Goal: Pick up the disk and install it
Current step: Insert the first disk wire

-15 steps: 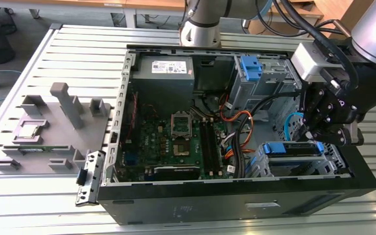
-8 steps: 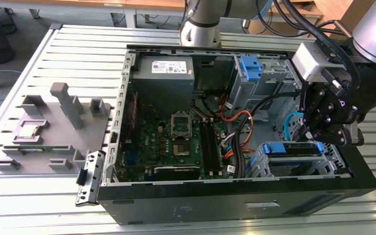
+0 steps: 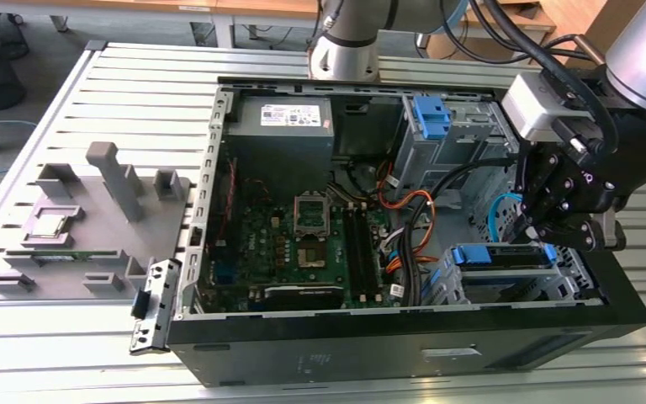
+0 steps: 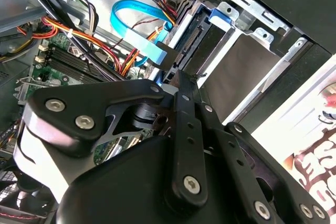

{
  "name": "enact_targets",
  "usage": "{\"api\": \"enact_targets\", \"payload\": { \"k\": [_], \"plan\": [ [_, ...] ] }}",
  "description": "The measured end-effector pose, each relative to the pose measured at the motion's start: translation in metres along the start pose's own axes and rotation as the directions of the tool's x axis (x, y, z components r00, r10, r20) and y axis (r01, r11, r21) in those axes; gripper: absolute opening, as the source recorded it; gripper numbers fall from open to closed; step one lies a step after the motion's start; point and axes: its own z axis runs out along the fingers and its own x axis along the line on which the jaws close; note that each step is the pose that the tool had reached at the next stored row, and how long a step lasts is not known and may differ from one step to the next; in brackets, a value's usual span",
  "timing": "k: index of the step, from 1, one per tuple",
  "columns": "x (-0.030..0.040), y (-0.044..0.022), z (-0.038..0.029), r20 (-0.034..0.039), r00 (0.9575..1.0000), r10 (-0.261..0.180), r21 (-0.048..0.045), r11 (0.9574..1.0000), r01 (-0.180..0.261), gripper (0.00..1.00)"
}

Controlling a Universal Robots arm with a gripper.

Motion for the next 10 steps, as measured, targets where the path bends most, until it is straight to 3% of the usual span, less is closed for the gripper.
{"api": "enact_targets", "payload": {
  "k": [10],
  "plan": [
    [0.0000,0.0000,-0.0012,-0.0002,1.0000,0.000,0.0009,1.0000,0.000,0.11]
  ]
}}
